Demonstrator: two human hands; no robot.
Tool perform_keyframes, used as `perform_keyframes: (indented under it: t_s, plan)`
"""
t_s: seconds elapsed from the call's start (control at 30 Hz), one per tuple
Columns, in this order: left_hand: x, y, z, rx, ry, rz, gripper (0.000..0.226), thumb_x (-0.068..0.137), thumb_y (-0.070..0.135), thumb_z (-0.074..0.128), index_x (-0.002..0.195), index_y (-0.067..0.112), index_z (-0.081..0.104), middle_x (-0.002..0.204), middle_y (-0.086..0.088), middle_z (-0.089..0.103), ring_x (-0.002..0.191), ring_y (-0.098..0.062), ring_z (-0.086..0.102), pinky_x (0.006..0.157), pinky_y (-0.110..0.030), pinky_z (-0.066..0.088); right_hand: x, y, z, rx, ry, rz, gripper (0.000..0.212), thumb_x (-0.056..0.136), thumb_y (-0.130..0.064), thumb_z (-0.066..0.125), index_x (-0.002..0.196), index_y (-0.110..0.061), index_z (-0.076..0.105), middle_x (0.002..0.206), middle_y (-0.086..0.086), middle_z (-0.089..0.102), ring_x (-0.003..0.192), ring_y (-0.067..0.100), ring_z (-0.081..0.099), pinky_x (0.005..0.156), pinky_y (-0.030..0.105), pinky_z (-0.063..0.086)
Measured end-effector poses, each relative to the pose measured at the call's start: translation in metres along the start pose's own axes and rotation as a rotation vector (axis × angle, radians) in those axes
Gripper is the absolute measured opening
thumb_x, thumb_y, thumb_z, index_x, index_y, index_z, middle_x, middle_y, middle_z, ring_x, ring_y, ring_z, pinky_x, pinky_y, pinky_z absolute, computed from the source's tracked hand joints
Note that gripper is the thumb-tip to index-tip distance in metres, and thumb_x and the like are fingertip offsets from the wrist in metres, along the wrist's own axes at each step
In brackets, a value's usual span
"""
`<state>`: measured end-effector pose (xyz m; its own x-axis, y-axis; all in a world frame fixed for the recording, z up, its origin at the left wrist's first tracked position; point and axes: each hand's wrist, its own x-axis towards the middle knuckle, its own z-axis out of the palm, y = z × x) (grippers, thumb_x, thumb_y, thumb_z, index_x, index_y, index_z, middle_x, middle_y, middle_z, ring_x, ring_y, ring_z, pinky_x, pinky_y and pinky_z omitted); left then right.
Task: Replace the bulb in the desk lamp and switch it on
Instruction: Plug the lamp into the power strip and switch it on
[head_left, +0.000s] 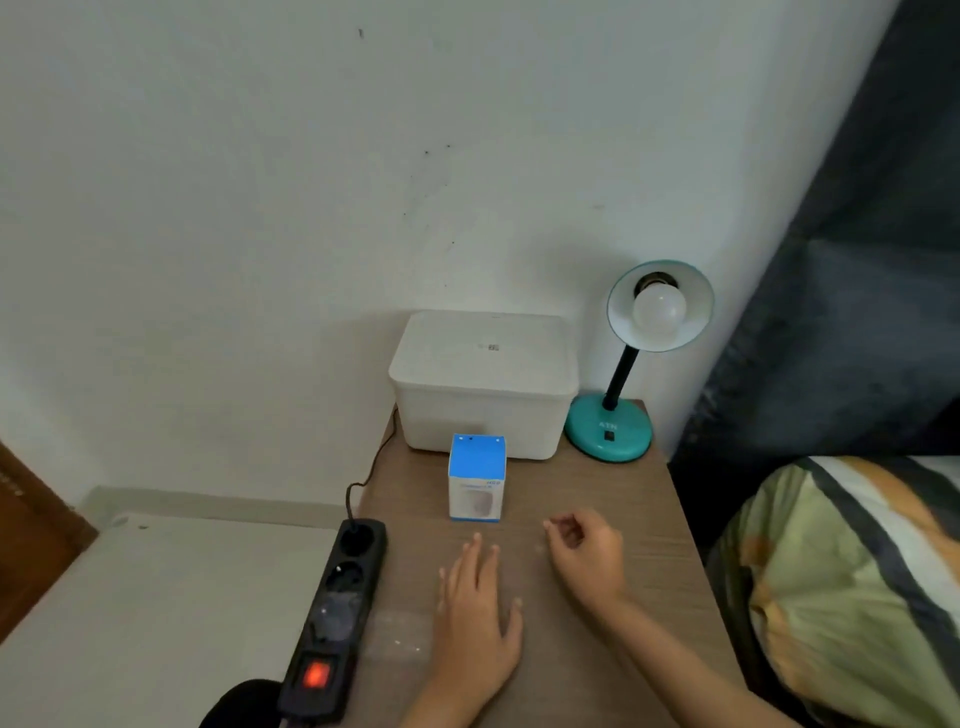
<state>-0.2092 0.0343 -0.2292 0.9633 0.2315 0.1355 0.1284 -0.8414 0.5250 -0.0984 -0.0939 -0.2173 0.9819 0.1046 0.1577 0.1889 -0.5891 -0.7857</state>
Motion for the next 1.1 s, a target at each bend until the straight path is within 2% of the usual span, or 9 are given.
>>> perform_keyframes:
  t_s: [0.07, 0.1, 0.2, 0.3, 0.4, 0.53, 0.8, 0.9, 1.1]
  plan:
    - [0.017, 0.021, 0.016, -0.069, -0.093, 0.062, 0.061, 0.083, 0.042, 0.044, 0.139, 0.021, 0.033, 0.153, 0.0, 0.023, 0.142, -0.017, 0.02, 0.114, -0.033, 0.007, 0.02, 0.014, -0.018, -0.027, 0.05, 0.013, 0.007, 0.081, -0.018, 0.069, 0.078, -0.019, 0.063, 0.075, -0.005, 0.06, 0.068, 0.005, 0.057, 0.064, 0.019, 0.05]
    - [0.027, 0.028, 0.024, -0.074, -0.142, 0.094, 0.062, 0.085, 0.042, 0.043, 0.142, 0.023, 0.028, 0.155, 0.002, 0.017, 0.143, -0.014, 0.014, 0.117, -0.033, 0.004, 0.031, 0.02, -0.025, -0.038, 0.068, 0.011, 0.005, 0.081, -0.017, 0.067, 0.084, -0.018, 0.063, 0.081, -0.004, 0.06, 0.072, 0.005, 0.058, 0.068, 0.023, 0.052]
    - [0.06, 0.04, 0.044, -0.025, -0.233, 0.166, 0.064, 0.085, 0.049, 0.038, 0.142, 0.023, 0.026, 0.156, 0.002, 0.013, 0.144, -0.014, 0.011, 0.12, -0.044, 0.011, 0.062, 0.033, -0.038, -0.074, 0.115, -0.01, 0.021, 0.084, -0.018, 0.064, 0.104, -0.014, 0.061, 0.099, 0.0, 0.062, 0.09, 0.01, 0.058, 0.084, 0.026, 0.051]
    - [0.093, 0.044, 0.056, 0.065, -0.292, 0.209, 0.065, 0.088, 0.053, 0.039, 0.143, 0.024, 0.024, 0.157, 0.001, 0.011, 0.145, -0.015, 0.008, 0.119, -0.046, 0.005, 0.091, 0.046, -0.039, -0.139, 0.108, -0.036, 0.033, 0.086, -0.016, 0.061, 0.118, -0.01, 0.057, 0.118, 0.007, 0.059, 0.114, 0.018, 0.052, 0.101, 0.03, 0.041]
    - [0.117, 0.047, 0.061, 0.136, -0.292, 0.243, 0.066, 0.087, 0.056, 0.038, 0.143, 0.024, 0.025, 0.158, 0.001, 0.011, 0.145, -0.016, 0.008, 0.116, -0.049, 0.004, 0.117, 0.056, -0.038, -0.195, 0.089, -0.036, 0.041, 0.087, -0.018, 0.06, 0.126, -0.009, 0.052, 0.13, 0.01, 0.054, 0.125, 0.023, 0.043, 0.108, 0.033, 0.032]
    - [0.126, 0.046, 0.067, 0.115, -0.282, 0.25, 0.065, 0.086, 0.057, 0.037, 0.142, 0.027, 0.027, 0.157, 0.005, 0.012, 0.144, -0.015, 0.009, 0.116, -0.047, 0.006, 0.138, 0.067, -0.032, -0.21, 0.083, -0.045, 0.04, 0.086, -0.019, 0.061, 0.124, -0.007, 0.054, 0.125, 0.012, 0.056, 0.121, 0.026, 0.045, 0.106, 0.033, 0.033]
    - [0.128, 0.047, 0.073, 0.136, -0.216, 0.211, 0.067, 0.076, 0.06, 0.035, 0.135, 0.027, 0.038, 0.152, 0.005, 0.027, 0.138, -0.019, 0.026, 0.115, -0.042, 0.012, 0.142, 0.087, -0.022, -0.185, 0.171, -0.121, 0.015, 0.084, -0.009, 0.063, 0.096, -0.002, 0.066, 0.099, 0.015, 0.064, 0.099, 0.035, 0.052, 0.087, 0.024, 0.033]
    - [0.128, 0.045, 0.075, 0.141, -0.201, 0.214, 0.065, 0.076, 0.059, 0.038, 0.133, 0.028, 0.04, 0.151, 0.005, 0.03, 0.136, -0.019, 0.03, 0.115, -0.043, 0.017, 0.139, 0.087, -0.021, -0.229, 0.163, -0.148, 0.018, 0.087, -0.012, 0.059, 0.103, -0.003, 0.063, 0.105, 0.015, 0.063, 0.104, 0.032, 0.05, 0.091, 0.034, 0.04]
    - [0.129, 0.046, 0.075, 0.138, -0.192, 0.202, 0.063, 0.077, 0.059, 0.04, 0.132, 0.029, 0.04, 0.15, 0.007, 0.031, 0.136, -0.018, 0.029, 0.115, -0.042, 0.018, 0.138, 0.085, -0.021, -0.26, 0.139, -0.155, 0.036, 0.089, -0.013, 0.054, 0.124, -0.008, 0.053, 0.116, 0.013, 0.059, 0.111, 0.03, 0.046, 0.093, 0.038, 0.043]
